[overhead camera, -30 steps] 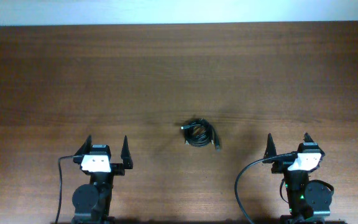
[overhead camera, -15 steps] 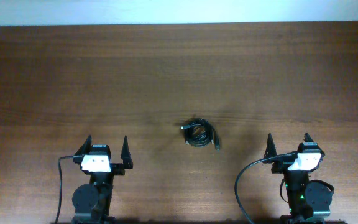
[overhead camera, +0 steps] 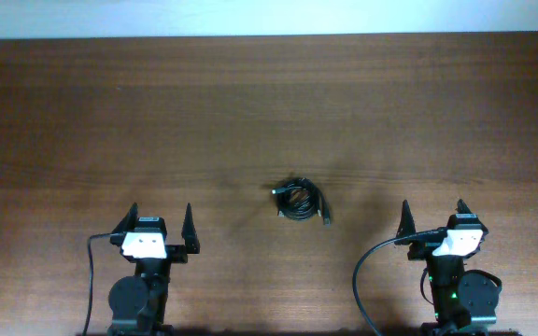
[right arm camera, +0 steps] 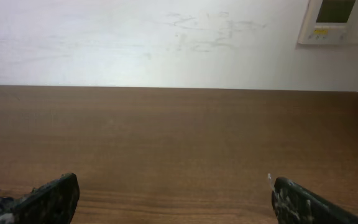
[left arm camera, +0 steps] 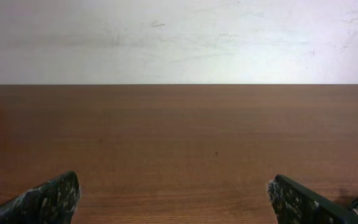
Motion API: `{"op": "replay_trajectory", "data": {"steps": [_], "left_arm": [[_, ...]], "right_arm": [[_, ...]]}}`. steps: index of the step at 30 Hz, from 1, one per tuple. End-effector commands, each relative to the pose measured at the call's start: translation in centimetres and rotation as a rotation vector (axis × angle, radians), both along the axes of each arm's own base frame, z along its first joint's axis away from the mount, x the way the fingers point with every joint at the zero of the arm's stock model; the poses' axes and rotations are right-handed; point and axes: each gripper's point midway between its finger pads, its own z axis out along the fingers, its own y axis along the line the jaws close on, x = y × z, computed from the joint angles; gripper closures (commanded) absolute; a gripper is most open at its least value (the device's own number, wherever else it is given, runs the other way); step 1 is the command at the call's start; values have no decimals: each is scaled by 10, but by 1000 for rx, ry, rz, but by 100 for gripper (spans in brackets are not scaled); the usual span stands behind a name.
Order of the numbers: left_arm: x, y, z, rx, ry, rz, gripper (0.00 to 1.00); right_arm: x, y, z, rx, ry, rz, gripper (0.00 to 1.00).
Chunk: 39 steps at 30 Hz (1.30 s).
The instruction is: Untangle cables
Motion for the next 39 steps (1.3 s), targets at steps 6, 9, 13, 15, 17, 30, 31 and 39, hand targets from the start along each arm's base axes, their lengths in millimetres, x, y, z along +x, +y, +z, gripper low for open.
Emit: {"op": "replay_trajectory", "data": {"steps": [6,9,13,15,17,30,31,39], "left_arm": [[0,-8,-1,-9,-5,-44,1],[-19,-78,19,-148,-51,-467,1],[-48,-116,49,-105,-175,-749,1],[-54,-116,74,-70,-275,-756,1],[-62,-114,107,-44,-353,-748,1],[-66,-89,187,48,-10,-565,1],[-66,-95,187,33,30,-602,1],[-77,-124,204,-59,68,-811,1]], "right_arm": [[0,-4,-3,3,7,-19,2],[0,-4,-2,3,4,-19,2],[-5,45,11,165,-29,258,2],[-19,80,13,247,0,471,2],[-39,109,38,259,-72,689,2],[-133,55,314,130,-581,370,2],[-130,61,300,142,-434,389,1],[-141,85,257,246,-96,514,2]]}}
